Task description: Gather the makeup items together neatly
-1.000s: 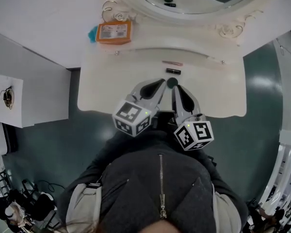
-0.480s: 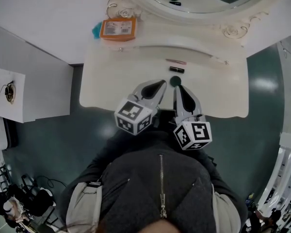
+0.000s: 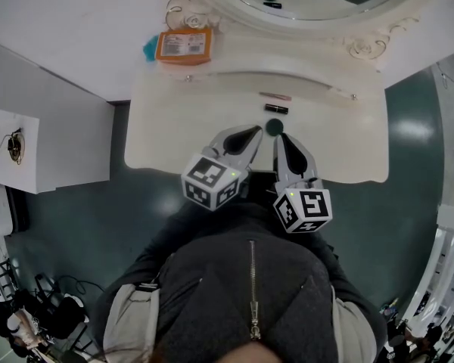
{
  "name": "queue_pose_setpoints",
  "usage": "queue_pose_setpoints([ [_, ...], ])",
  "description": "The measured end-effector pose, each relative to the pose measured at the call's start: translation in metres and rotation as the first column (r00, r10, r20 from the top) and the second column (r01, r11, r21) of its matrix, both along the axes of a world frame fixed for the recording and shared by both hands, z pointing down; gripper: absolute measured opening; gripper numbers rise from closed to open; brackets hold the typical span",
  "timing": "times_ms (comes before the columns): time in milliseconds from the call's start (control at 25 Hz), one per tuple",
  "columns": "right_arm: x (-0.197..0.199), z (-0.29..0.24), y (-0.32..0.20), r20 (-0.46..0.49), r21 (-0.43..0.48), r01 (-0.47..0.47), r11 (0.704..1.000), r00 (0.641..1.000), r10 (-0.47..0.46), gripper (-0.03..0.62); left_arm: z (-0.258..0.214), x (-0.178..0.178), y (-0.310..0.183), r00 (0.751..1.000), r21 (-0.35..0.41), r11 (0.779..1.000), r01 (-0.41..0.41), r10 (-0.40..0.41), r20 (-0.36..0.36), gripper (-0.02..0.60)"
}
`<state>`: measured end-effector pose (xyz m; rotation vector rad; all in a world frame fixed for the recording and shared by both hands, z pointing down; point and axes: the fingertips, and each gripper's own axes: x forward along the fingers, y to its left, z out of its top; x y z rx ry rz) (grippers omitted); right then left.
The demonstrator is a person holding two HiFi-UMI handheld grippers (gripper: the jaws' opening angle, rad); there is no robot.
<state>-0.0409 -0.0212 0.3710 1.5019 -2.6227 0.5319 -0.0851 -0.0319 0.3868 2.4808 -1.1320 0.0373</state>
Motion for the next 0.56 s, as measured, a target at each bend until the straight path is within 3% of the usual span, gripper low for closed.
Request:
queue_pose_setpoints([
  [560, -0.004, 0.0003, -0.0028, -0.007, 0.0, 0.016, 1.0, 1.0, -0.016, 0.002, 0.002, 0.0024, -0.0022, 1.0, -0.012, 1.0, -0.011, 0.011, -0.006, 0.011],
])
